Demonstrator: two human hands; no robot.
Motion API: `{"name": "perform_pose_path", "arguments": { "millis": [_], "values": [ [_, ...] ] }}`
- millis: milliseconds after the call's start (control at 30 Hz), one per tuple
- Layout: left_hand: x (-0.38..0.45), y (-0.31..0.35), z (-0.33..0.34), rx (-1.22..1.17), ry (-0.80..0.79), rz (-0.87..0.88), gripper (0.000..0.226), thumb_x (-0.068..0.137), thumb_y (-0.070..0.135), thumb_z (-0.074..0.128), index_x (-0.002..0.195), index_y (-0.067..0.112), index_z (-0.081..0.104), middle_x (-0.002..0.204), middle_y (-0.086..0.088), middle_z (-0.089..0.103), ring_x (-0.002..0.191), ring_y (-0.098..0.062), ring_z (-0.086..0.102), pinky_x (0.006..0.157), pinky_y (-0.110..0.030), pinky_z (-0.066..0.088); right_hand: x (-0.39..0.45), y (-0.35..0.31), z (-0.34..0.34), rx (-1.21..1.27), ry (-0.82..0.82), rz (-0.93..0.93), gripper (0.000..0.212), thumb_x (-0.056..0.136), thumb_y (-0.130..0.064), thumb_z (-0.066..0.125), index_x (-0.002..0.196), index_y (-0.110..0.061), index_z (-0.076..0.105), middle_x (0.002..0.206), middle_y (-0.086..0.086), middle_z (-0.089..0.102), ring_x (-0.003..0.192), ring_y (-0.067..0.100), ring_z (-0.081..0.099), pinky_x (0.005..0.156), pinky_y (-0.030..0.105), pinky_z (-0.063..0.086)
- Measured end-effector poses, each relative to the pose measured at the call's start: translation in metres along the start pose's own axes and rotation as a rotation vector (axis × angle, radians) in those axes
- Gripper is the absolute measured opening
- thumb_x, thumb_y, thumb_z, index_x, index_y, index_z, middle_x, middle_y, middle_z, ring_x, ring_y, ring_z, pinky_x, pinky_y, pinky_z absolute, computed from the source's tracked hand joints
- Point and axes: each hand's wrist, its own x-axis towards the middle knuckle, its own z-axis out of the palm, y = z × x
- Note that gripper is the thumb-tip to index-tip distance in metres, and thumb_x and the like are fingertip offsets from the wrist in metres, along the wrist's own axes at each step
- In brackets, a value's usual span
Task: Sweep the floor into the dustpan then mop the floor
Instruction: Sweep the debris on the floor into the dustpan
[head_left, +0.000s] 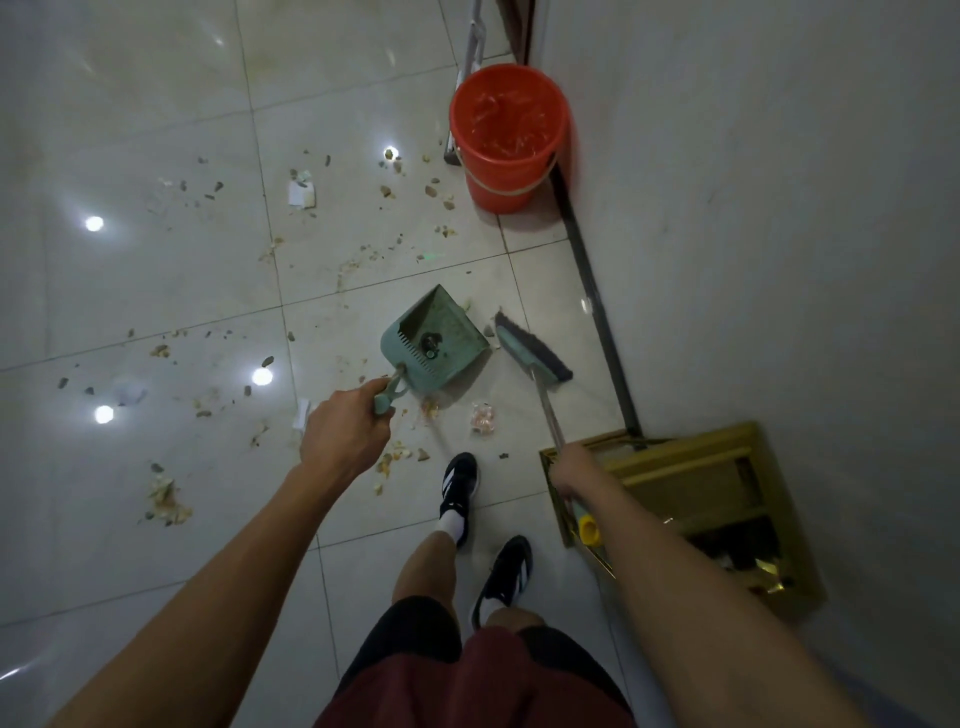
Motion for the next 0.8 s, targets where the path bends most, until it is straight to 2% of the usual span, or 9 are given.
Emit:
{"name": "perform_pose_path", "arguments": {
  "millis": [67,133,167,400,467,533,600,667,800],
  "values": [
    [-0.027,-0.003,0.001,-0.01,0.016,-0.023,0.032,0.099,0.028,0.06,0.131,0.026,0.063,0.079,-0.001,0.067,0.066,-0.016,0.061,0.068,-0.038,0.06,-0.011,0.0,0.018,-0.022,-0.071,0.032,0.035,0.096,-0.009,0.056,0.128,0.005,0.061,0.131,0.021,0.059,0.118,0.036,0.06,0.062,0.018,0.051],
    [-0.052,-0.009,0.0,-0.024,0.022,-0.033,0.033,0.099,0.028,0.06,0.132,0.026,0.063,0.079,-0.001,0.067,0.065,-0.016,0.062,0.068,-0.039,0.061,-0.026,0.002,0.039,-0.101,-0.113,0.015,0.035,0.089,-0.013,0.072,0.12,0.002,0.068,0.14,0.015,0.055,0.121,0.034,0.058,0.082,0.026,0.052],
    [-0.064,-0.013,-0.001,-0.02,0.024,-0.04,0.033,0.099,0.028,0.06,0.132,0.027,0.063,0.08,-0.001,0.067,0.066,-0.016,0.062,0.069,-0.039,0.061,-0.031,0.003,0.05,-0.138,-0.127,0.011,0.037,0.085,-0.015,0.076,0.117,0.002,0.07,0.142,0.016,0.055,0.121,0.033,0.058,0.084,0.03,0.05],
    [-0.127,-0.065,-0.006,0.001,0.053,-0.145,0.033,0.098,0.032,0.059,0.131,0.032,0.062,0.079,0.001,0.066,0.066,-0.015,0.061,0.067,-0.035,0.059,-0.056,-0.009,0.102,-0.161,-0.167,-0.091,0.046,0.083,-0.02,0.079,0.12,0.003,0.067,0.137,0.019,0.057,0.112,0.031,0.063,0.065,0.025,0.044],
    [-0.14,-0.084,-0.006,-0.004,0.057,-0.153,0.034,0.098,0.031,0.059,0.132,0.031,0.062,0.079,0.001,0.067,0.064,-0.014,0.06,0.062,-0.033,0.056,-0.067,-0.015,0.103,-0.011,-0.21,-0.041,0.04,0.09,-0.014,0.068,0.124,0.005,0.063,0.122,0.019,0.064,0.089,0.024,0.067,0.047,0.021,0.044],
    [-0.148,-0.102,-0.006,-0.004,0.068,-0.169,0.031,0.098,0.031,0.058,0.128,0.031,0.063,0.077,0.001,0.066,0.062,-0.015,0.06,0.061,-0.035,0.058,-0.078,-0.016,0.106,0.076,-0.189,-0.071,0.032,0.097,-0.006,0.047,0.125,0.005,0.06,0.087,0.012,0.062,0.061,0.015,0.055,0.038,0.017,0.043],
    [-0.153,-0.119,-0.007,-0.001,0.069,-0.177,0.028,0.097,0.031,0.057,0.124,0.029,0.065,0.075,0.002,0.064,0.062,-0.016,0.06,0.061,-0.036,0.058,-0.088,-0.018,0.112,0.146,-0.158,-0.053,0.022,0.099,-0.006,0.039,0.097,-0.005,0.06,0.069,0.006,0.05,0.054,0.015,0.048,0.044,0.022,0.046],
    [-0.157,-0.134,-0.01,-0.001,0.052,-0.173,0.024,0.098,0.029,0.057,0.12,0.029,0.065,0.077,0.003,0.063,0.064,-0.015,0.059,0.06,-0.033,0.054,-0.096,-0.023,0.125,0.26,-0.12,0.0,0.028,0.1,-0.006,0.036,0.076,-0.007,0.051,0.062,0.011,0.049,0.049,0.02,0.046,0.046,0.027,0.042],
    [-0.158,-0.168,-0.014,0.014,0.03,-0.135,0.022,0.096,0.027,0.057,0.116,0.028,0.066,0.083,0.002,0.065,0.069,-0.018,0.06,0.062,-0.031,0.05,-0.109,-0.026,0.163,0.432,-0.05,0.083,0.03,0.099,-0.009,0.034,0.076,-0.004,0.053,0.053,0.014,0.05,0.045,0.021,0.045,0.044,0.024,0.037]
  ]
}}
